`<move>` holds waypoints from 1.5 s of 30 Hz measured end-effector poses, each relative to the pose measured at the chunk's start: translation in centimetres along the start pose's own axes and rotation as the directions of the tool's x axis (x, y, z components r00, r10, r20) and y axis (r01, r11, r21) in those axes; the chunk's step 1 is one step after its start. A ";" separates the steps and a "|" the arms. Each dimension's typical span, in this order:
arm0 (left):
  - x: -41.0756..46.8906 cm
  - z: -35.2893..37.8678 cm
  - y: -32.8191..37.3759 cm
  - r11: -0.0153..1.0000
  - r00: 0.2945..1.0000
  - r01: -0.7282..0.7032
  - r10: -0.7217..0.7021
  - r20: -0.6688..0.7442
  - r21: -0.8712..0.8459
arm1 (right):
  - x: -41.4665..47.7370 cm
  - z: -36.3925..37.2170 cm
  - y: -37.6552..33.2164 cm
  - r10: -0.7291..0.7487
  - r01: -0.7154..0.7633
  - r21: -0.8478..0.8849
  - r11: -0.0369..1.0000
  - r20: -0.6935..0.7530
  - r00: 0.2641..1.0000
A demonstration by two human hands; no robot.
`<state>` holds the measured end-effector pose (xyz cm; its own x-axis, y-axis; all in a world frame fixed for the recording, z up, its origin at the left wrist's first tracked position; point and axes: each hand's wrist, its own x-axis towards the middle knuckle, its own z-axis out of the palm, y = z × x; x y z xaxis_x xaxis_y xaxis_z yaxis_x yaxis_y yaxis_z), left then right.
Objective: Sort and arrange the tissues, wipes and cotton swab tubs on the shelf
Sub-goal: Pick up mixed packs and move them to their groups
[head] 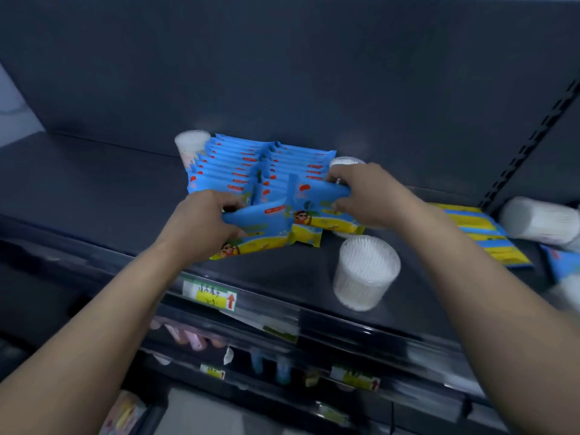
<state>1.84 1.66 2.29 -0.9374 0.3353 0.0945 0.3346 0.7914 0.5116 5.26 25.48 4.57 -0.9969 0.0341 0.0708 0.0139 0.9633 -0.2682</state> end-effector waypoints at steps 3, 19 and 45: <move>0.3 -0.5 -1.6 1.000 0.996 -0.023 0.023 0.081 -0.006 | 0.0 1.1 -1.4 0.069 -0.069 -0.002 0.998 0.058 0.996; 3.0 3.0 0.1 0.983 0.900 -0.173 0.184 0.396 -0.063 | -0.9 1.6 -0.2 0.208 -0.182 -0.118 0.976 0.276 0.939; 3.7 6.3 5.0 0.970 0.869 -0.207 0.244 0.431 -0.131 | -0.8 0.1 5.1 0.204 -0.173 -0.112 0.979 0.403 0.892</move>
<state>0.66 10.06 -0.24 -0.6911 0.7045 -0.1615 0.5055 0.6309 0.5886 6.14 30.38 3.07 -0.9179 0.1192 -0.3785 0.1946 0.9665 -0.1675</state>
